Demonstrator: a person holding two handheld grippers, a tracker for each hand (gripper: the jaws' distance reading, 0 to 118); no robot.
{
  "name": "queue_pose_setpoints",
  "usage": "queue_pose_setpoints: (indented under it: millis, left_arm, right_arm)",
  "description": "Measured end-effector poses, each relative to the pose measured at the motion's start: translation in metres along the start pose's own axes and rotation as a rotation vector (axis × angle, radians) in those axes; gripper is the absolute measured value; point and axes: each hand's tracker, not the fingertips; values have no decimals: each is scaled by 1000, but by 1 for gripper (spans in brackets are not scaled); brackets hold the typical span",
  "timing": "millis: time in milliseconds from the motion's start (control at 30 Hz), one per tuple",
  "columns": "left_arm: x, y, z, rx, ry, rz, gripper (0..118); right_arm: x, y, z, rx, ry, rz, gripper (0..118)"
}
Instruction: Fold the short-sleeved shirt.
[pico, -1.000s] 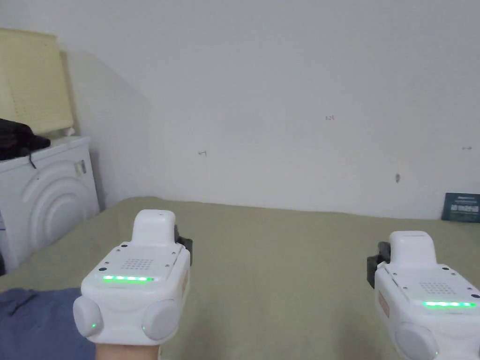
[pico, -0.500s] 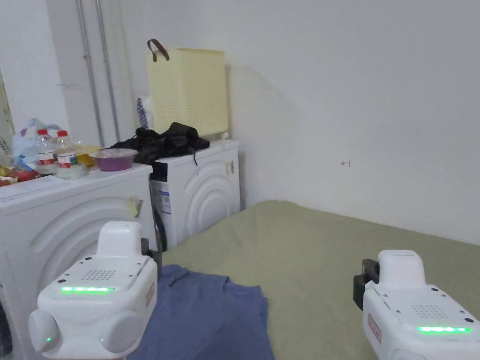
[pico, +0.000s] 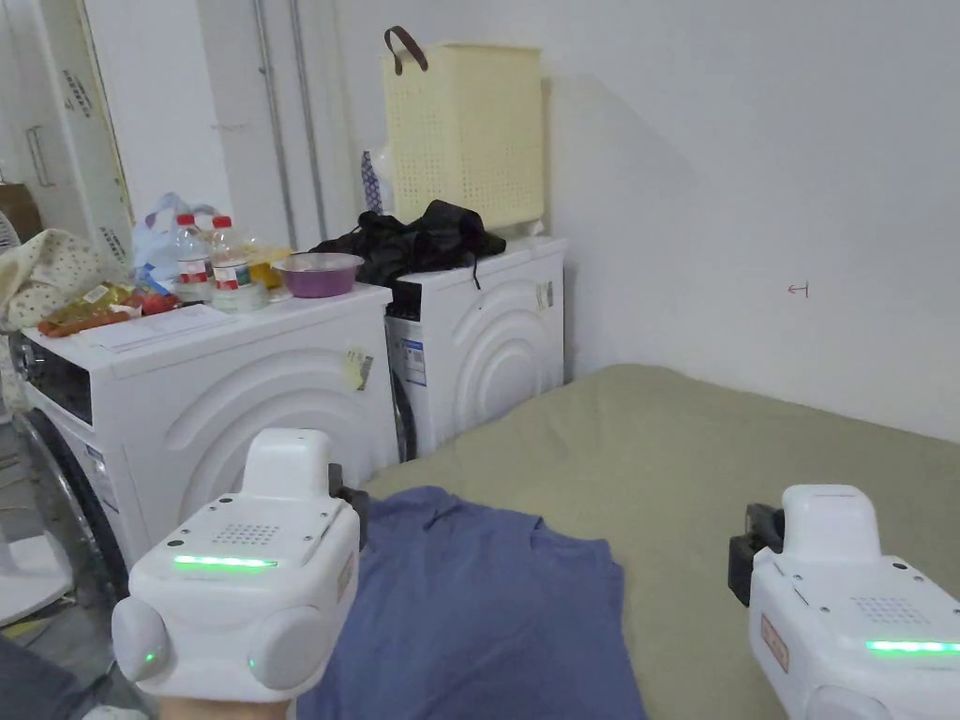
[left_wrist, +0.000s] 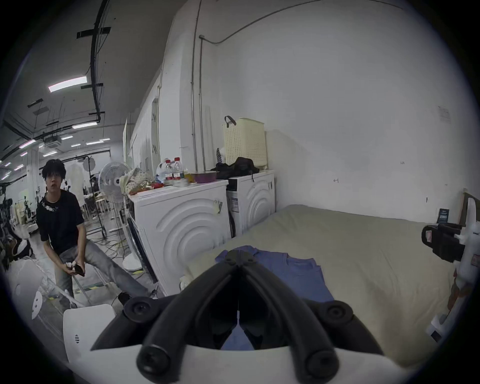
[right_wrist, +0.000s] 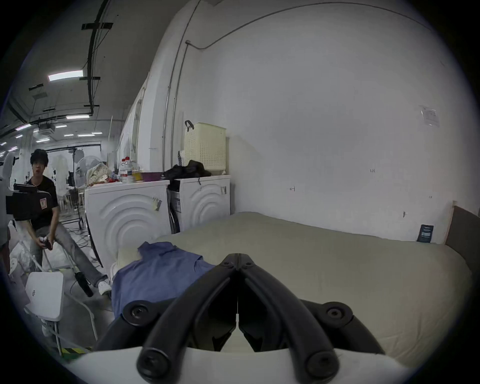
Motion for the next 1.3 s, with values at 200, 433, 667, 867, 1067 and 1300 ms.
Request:
queue_pose_setpoints:
  millis: [200,433,667,867,1067,1300]
  left_arm:
    - [15,-15,-48,-68,-37,-15,0]
    - [59,-64,-169,-304,-162,0,0]
    - [103,-130,-273,-550,-204,-47,0]
    - [127,-159,-318,-713,-298,-78,89]
    - [142,-174,-332,-806,-280,-124,115]
    - [152,-177,-336,-850,-275,-163,100]
  right_arm:
    - [-7,-12,-18,-30,-1,20,0]
    - [-5,-53,-54,-107,-15,26,0]
    - [19,-97,-80,-200,-50,6,0]
    - [37,-127,-97,-277,-78,-11,0]
    - [45,-136,-97,-292,-82,4,0]
    - [63,-135,-82,-312,-101,3,0]
